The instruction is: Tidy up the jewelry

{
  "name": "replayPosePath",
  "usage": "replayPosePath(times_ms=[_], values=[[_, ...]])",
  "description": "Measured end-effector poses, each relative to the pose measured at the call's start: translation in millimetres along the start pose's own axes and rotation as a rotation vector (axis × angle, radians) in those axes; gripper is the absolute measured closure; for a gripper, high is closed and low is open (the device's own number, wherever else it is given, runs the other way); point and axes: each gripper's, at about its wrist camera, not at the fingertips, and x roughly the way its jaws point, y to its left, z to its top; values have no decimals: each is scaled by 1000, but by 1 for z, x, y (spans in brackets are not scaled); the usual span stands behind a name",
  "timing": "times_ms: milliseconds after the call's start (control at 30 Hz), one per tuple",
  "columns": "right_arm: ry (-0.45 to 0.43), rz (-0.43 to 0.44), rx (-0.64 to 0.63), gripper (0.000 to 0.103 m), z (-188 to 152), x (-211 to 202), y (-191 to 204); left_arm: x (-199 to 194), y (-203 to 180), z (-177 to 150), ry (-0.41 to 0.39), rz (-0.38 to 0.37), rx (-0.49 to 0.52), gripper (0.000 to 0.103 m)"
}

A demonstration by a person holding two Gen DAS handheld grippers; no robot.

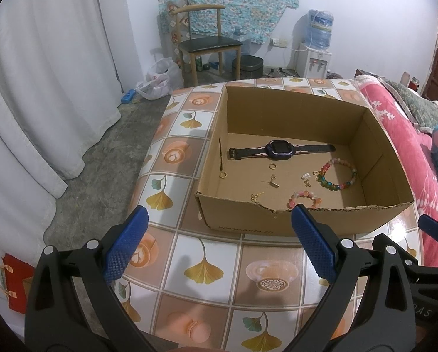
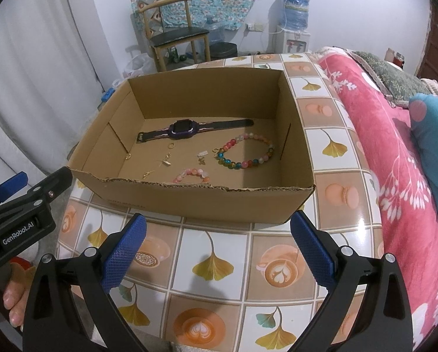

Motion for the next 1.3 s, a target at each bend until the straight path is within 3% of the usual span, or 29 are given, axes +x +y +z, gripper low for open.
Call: replayPosePath(times_ms=[1300], values=[[8,1,-7,7,1,2,-2,0,0,-2,3,1,-6,8]])
